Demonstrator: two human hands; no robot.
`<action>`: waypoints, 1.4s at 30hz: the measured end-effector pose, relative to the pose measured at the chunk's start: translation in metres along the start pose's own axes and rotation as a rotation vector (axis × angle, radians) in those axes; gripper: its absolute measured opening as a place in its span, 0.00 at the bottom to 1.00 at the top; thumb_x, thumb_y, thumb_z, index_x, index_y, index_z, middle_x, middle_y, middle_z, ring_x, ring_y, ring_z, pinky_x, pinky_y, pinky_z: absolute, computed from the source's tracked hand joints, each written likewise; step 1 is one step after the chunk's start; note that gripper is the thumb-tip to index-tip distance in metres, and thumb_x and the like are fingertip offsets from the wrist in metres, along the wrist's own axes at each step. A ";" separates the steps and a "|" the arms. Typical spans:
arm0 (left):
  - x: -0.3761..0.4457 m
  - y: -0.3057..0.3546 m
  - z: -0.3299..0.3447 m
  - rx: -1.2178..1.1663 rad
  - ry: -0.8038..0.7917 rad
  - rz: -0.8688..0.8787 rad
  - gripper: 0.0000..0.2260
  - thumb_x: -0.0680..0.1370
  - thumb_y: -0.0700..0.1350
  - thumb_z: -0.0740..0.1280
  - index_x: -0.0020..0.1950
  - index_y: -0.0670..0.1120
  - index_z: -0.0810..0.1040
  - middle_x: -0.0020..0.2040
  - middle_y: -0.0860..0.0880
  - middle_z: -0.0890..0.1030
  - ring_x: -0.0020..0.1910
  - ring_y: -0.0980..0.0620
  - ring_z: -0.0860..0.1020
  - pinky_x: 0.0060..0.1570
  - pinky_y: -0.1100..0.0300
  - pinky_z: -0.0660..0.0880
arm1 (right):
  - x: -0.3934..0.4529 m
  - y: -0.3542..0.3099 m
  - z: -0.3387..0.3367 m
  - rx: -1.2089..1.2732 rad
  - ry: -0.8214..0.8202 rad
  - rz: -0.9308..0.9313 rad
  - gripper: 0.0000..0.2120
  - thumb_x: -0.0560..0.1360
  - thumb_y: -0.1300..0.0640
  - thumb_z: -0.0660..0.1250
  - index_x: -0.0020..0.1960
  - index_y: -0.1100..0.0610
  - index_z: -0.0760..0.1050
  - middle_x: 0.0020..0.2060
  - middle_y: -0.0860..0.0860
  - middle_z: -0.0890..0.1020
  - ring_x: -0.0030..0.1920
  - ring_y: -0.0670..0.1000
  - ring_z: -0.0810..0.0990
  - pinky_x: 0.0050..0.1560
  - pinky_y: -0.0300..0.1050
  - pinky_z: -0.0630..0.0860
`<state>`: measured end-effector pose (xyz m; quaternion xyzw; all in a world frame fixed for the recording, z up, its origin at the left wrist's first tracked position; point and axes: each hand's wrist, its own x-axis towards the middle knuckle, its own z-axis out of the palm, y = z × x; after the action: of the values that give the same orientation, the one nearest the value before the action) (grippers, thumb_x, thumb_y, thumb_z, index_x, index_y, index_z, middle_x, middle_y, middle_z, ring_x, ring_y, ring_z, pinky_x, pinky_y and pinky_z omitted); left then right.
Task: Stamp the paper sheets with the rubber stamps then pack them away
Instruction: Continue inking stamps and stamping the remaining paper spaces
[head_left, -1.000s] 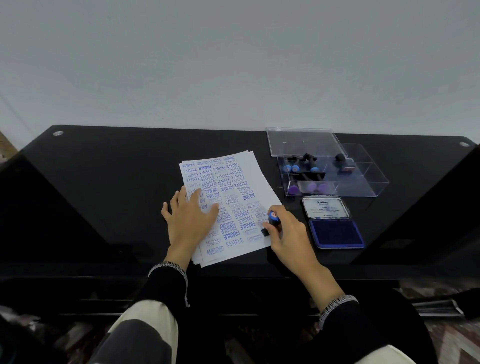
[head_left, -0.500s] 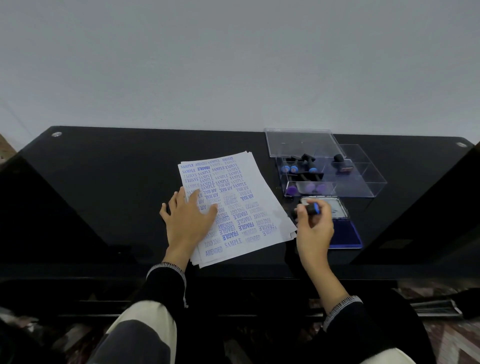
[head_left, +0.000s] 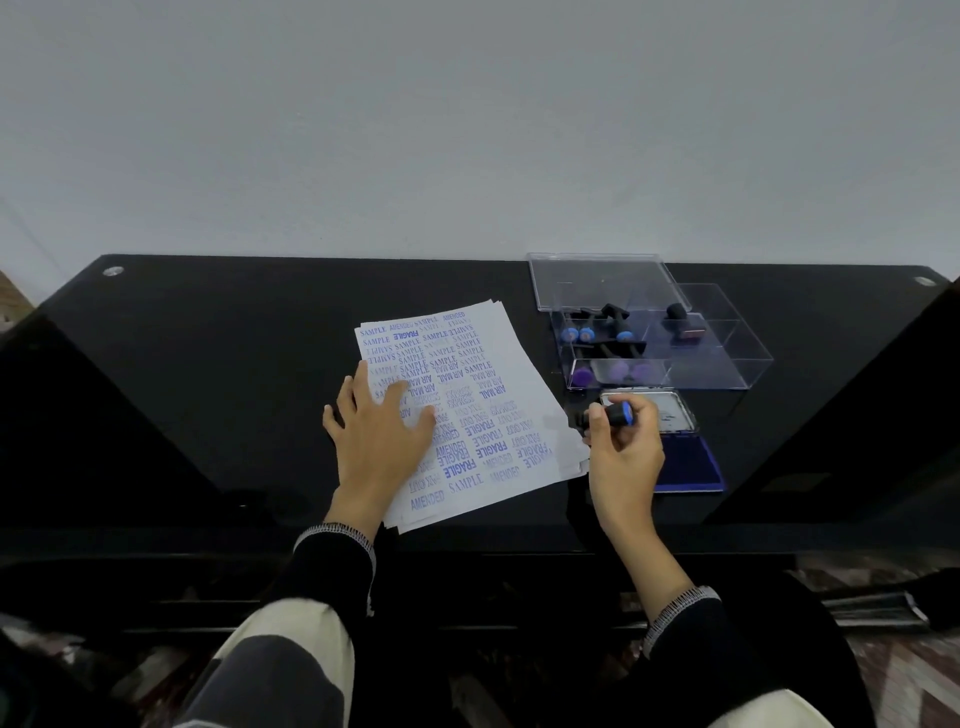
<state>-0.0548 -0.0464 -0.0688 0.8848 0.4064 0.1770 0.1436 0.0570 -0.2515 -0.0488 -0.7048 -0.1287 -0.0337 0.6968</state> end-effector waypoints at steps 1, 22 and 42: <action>-0.001 0.001 0.000 0.019 0.023 0.041 0.20 0.77 0.59 0.61 0.67 0.54 0.73 0.76 0.47 0.59 0.76 0.44 0.54 0.72 0.38 0.47 | 0.000 0.000 0.000 -0.003 -0.006 -0.008 0.05 0.77 0.59 0.65 0.53 0.54 0.71 0.40 0.49 0.79 0.40 0.50 0.80 0.42 0.36 0.78; -0.062 0.142 0.052 -0.273 -0.286 0.699 0.29 0.73 0.63 0.65 0.71 0.53 0.69 0.70 0.58 0.68 0.70 0.57 0.63 0.71 0.63 0.54 | 0.034 0.004 -0.106 -0.418 -0.070 -0.247 0.03 0.79 0.60 0.61 0.48 0.52 0.70 0.36 0.49 0.77 0.37 0.46 0.76 0.37 0.30 0.68; -0.053 0.146 0.035 -0.711 -0.392 0.494 0.18 0.76 0.39 0.69 0.65 0.48 0.75 0.64 0.57 0.72 0.64 0.64 0.69 0.64 0.75 0.61 | 0.017 0.022 -0.092 -0.647 -0.162 -0.434 0.07 0.76 0.64 0.65 0.54 0.61 0.74 0.42 0.51 0.76 0.39 0.47 0.74 0.42 0.26 0.66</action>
<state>0.0256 -0.1831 -0.0526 0.8676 0.0634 0.1636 0.4652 0.0909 -0.3402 -0.0634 -0.8447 -0.3120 -0.1634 0.4030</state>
